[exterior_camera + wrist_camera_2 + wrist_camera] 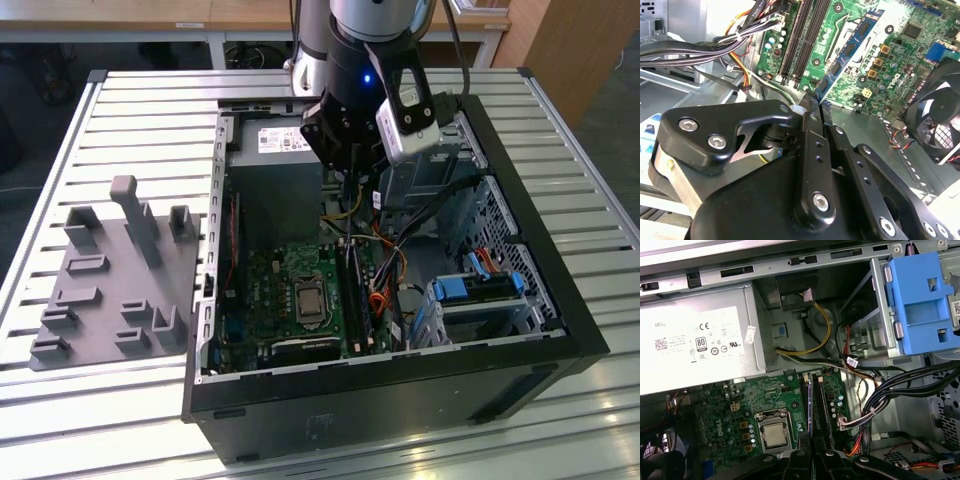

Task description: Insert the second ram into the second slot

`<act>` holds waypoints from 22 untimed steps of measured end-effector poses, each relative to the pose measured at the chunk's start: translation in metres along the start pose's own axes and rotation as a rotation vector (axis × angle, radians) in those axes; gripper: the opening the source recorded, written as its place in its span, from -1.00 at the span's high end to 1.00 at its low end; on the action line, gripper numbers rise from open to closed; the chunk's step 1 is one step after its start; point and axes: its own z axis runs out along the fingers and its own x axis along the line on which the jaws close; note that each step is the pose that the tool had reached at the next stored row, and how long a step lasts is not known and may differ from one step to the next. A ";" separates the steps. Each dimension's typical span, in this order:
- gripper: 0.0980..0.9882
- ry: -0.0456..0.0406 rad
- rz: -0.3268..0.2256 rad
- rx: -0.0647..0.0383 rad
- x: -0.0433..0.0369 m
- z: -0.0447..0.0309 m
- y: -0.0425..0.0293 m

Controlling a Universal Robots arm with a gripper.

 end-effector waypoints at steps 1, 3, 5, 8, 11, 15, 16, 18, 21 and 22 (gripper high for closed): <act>0.91 0.0000 -0.001 0.000 0.0000 0.0013 0.0000; 0.91 0.0000 -0.002 0.000 0.0001 0.0028 -0.0001; 0.91 0.0000 -0.002 0.000 0.0001 0.0033 -0.0001; 0.91 0.0001 -0.003 0.000 0.0001 0.0067 -0.0003; 0.91 0.0001 -0.003 0.000 0.0001 0.0072 -0.0003; 0.91 0.0001 -0.003 0.000 0.0001 0.0080 -0.0003; 0.91 0.0001 -0.003 0.000 0.0001 0.0083 -0.0003; 0.91 0.0001 -0.003 0.000 0.0002 0.0087 -0.0003; 0.91 0.0000 -0.003 0.000 0.0002 0.0095 -0.0005; 0.91 0.0001 -0.003 0.000 0.0001 0.0098 -0.0007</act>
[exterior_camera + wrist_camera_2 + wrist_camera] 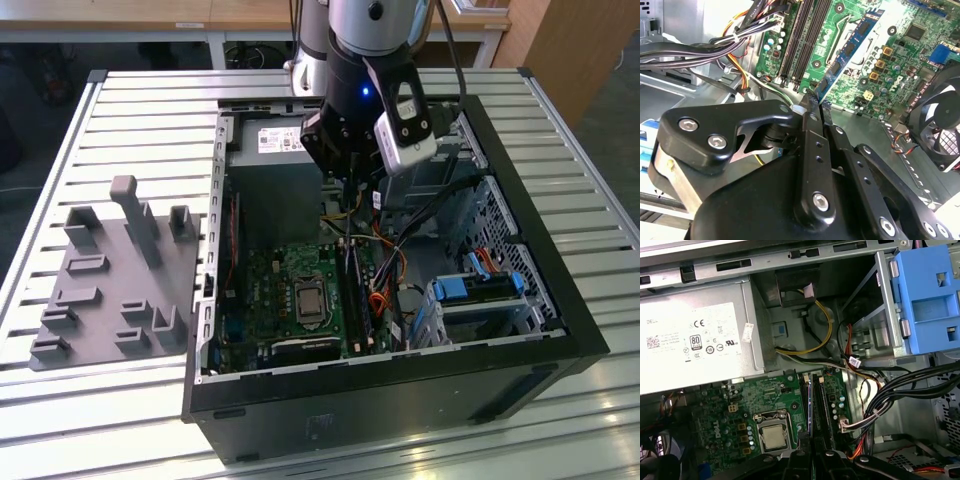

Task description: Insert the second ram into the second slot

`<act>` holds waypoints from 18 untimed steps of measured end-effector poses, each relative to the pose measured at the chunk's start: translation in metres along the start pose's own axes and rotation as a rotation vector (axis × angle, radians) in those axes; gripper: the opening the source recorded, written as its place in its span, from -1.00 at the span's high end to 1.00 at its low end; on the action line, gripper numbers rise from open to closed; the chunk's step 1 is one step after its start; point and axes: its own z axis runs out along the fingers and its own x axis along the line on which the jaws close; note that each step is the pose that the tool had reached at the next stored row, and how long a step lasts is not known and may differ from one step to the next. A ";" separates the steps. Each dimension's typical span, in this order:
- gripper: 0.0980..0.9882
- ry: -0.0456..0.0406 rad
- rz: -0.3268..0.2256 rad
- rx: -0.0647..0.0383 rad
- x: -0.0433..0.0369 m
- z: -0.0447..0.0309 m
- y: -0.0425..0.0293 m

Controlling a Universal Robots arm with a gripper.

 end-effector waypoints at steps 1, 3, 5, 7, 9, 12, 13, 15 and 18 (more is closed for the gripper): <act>0.91 0.0000 0.000 0.000 -0.0001 0.0002 -0.0003; 0.91 0.0000 0.000 0.000 -0.0003 0.0008 -0.0015; 0.91 0.0000 -0.001 0.000 -0.0005 0.0017 -0.0026; 0.91 0.0001 -0.003 0.000 -0.0007 0.0028 -0.0038; 0.91 0.0006 -0.015 0.000 -0.0008 0.0043 -0.0047; 0.91 0.0021 -0.057 -0.001 -0.0008 0.0062 -0.0049; 0.91 0.0026 -0.070 -0.001 -0.0008 0.0067 -0.0049; 0.91 0.0034 -0.090 -0.001 -0.0008 0.0074 -0.0052; 0.91 0.0035 -0.092 -0.001 -0.0009 0.0079 -0.0052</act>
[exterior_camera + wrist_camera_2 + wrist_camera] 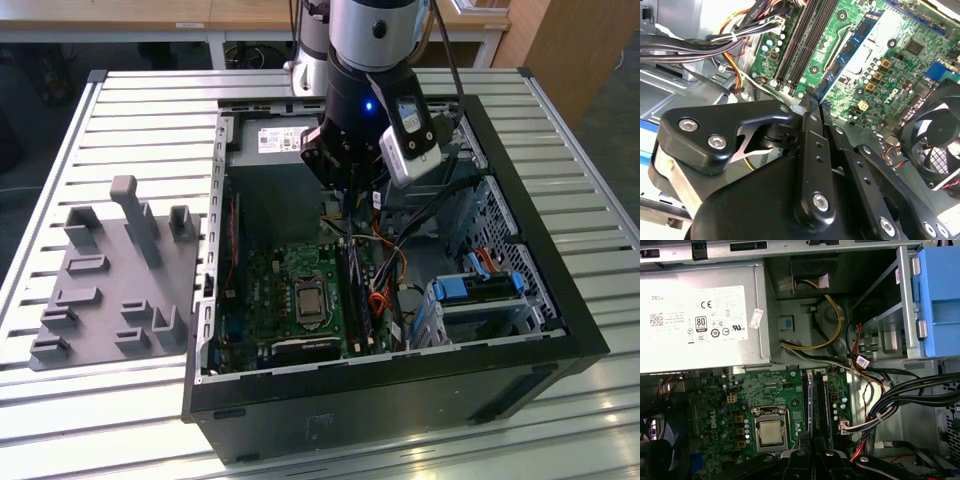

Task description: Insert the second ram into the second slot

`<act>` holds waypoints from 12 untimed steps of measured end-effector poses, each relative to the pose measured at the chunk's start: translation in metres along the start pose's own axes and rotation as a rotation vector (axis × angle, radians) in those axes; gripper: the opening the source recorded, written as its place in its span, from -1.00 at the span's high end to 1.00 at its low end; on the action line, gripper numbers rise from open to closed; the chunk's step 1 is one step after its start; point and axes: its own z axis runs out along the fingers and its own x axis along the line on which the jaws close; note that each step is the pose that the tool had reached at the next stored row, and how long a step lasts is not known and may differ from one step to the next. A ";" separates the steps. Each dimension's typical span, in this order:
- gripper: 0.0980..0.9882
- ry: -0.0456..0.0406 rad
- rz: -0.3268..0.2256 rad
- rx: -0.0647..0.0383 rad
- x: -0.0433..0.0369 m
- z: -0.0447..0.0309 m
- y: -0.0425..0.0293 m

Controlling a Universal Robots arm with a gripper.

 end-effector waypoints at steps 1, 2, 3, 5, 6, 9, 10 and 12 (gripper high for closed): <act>0.91 0.0000 0.000 0.000 0.0000 0.0002 0.0000; 0.91 0.0000 0.000 0.000 0.0000 0.0004 0.0000; 0.91 0.0000 0.000 0.000 0.0000 0.0007 0.0000; 0.91 0.0000 0.000 0.000 0.0000 0.0019 -0.0001; 0.91 0.0000 0.000 0.000 0.0000 0.0028 -0.0001; 0.91 0.0000 0.000 0.000 0.0001 0.0035 -0.0002; 0.91 -0.0001 0.000 0.000 0.0001 0.0043 -0.0002; 0.91 0.0000 0.000 0.000 0.0001 0.0049 -0.0002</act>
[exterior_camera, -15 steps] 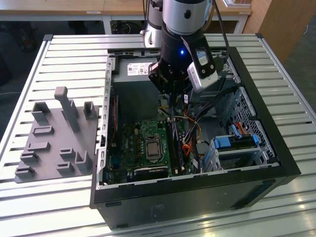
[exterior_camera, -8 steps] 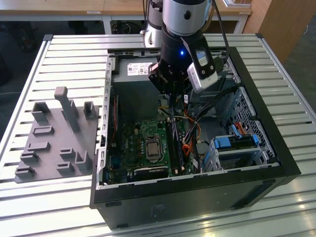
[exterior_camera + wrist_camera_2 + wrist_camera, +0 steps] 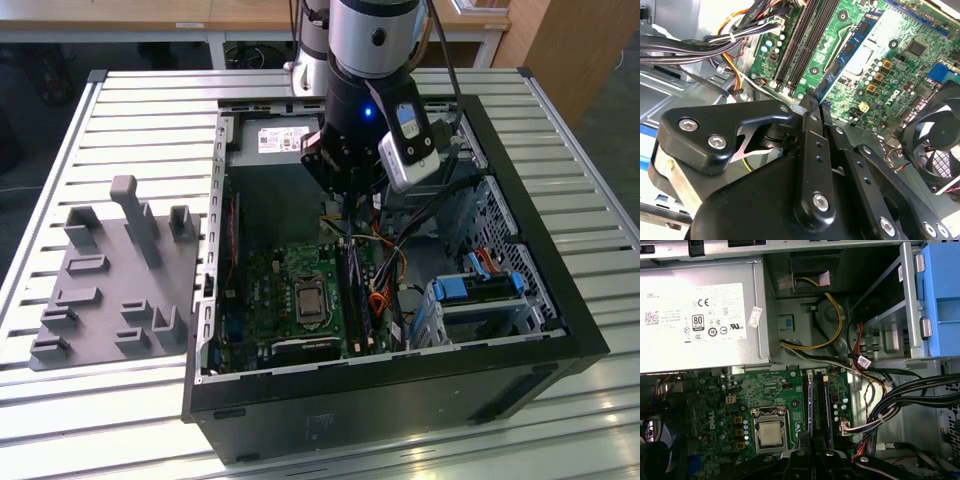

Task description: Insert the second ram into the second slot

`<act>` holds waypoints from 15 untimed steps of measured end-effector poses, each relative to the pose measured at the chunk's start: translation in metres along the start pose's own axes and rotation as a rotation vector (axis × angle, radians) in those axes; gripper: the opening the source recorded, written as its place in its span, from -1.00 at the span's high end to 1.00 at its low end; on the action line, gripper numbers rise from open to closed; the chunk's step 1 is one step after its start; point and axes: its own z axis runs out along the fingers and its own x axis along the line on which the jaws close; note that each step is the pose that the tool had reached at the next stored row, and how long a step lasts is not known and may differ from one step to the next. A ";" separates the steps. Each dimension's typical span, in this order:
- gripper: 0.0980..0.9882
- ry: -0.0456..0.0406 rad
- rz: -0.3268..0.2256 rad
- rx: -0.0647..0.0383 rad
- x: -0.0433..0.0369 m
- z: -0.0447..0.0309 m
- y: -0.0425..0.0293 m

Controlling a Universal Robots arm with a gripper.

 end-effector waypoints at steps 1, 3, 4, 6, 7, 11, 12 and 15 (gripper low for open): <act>0.91 0.0000 0.000 0.000 0.0000 0.0002 0.0000; 0.91 0.0000 0.000 0.000 0.0000 0.0009 -0.0001; 0.91 0.0000 0.000 0.000 0.0000 0.0012 -0.0001; 0.91 0.0000 0.000 0.000 0.0000 0.0017 -0.0001; 0.91 0.0000 0.000 0.000 0.0001 0.0021 -0.0002; 0.91 0.0001 0.000 0.000 -0.0002 0.0023 -0.0016; 0.91 0.0001 0.000 0.000 -0.0002 0.0025 -0.0023; 0.91 0.0000 0.000 0.000 -0.0003 0.0033 -0.0043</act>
